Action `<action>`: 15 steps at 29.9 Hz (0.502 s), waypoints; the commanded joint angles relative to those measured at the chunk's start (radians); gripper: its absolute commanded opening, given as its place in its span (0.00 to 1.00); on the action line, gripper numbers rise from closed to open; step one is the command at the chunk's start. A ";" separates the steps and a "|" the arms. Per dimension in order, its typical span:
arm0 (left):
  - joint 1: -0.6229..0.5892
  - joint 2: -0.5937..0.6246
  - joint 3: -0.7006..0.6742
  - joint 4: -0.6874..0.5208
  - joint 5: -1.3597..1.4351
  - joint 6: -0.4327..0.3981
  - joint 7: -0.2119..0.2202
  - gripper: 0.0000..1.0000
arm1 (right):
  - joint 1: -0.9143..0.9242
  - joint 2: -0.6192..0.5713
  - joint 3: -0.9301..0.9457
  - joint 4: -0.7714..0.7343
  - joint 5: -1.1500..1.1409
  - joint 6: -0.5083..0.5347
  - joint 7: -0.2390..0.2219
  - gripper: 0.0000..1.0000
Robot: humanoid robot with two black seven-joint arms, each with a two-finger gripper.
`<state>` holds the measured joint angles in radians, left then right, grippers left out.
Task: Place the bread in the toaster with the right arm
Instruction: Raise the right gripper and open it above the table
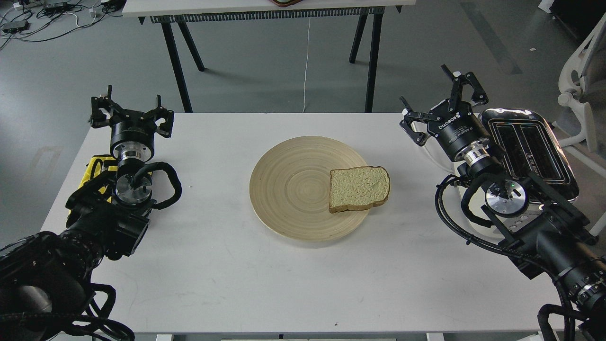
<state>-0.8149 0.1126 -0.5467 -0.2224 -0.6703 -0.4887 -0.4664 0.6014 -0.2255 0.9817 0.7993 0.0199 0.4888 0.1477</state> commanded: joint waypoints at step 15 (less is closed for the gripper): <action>-0.001 0.001 -0.001 0.000 0.000 0.000 0.000 1.00 | 0.073 -0.012 -0.035 -0.022 -0.066 0.000 -0.003 0.99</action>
<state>-0.8161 0.1136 -0.5476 -0.2224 -0.6703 -0.4887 -0.4663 0.6292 -0.2359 0.9677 0.7937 -0.0048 0.4888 0.1450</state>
